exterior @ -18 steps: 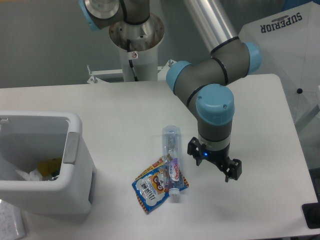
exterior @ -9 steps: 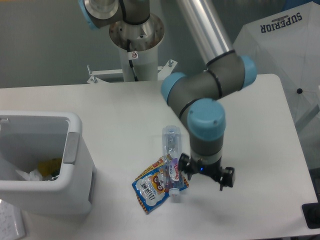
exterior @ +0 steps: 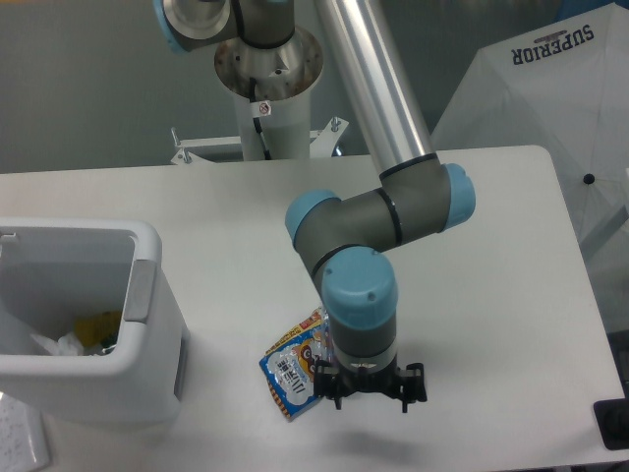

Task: Place the trash in the trash can
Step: 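Move the open gripper over the clear plastic bottle and lower it, then align the gripper around the bottle and close on it, then lift the bottle and carry it over the white trash bin, then lower the bottle into the bin and open the gripper, then raise the gripper out of the bin and move it over the snack wrapper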

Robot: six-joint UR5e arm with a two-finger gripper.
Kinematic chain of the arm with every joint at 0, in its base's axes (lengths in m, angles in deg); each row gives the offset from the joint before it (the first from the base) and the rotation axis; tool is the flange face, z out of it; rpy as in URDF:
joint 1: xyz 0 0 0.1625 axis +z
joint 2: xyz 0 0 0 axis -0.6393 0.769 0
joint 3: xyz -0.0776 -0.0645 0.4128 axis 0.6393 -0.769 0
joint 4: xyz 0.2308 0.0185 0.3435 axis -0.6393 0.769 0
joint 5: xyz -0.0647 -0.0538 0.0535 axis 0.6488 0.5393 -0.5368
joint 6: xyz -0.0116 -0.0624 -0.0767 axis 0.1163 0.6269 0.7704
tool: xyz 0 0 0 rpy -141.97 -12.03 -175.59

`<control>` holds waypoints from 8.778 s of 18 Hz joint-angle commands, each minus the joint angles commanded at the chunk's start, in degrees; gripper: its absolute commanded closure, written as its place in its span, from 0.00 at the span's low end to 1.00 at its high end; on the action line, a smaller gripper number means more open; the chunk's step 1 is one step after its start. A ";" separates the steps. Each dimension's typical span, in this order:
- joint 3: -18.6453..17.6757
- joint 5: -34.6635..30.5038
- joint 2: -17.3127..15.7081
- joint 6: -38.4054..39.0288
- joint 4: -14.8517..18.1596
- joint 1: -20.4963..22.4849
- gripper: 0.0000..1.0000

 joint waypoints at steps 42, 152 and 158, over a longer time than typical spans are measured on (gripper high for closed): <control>-3.18 -10.55 1.84 -0.18 0.44 -3.52 1.00; -9.43 9.77 -15.30 -29.79 -3.19 11.08 0.00; 1.56 1.60 -10.64 -39.20 13.00 7.83 0.00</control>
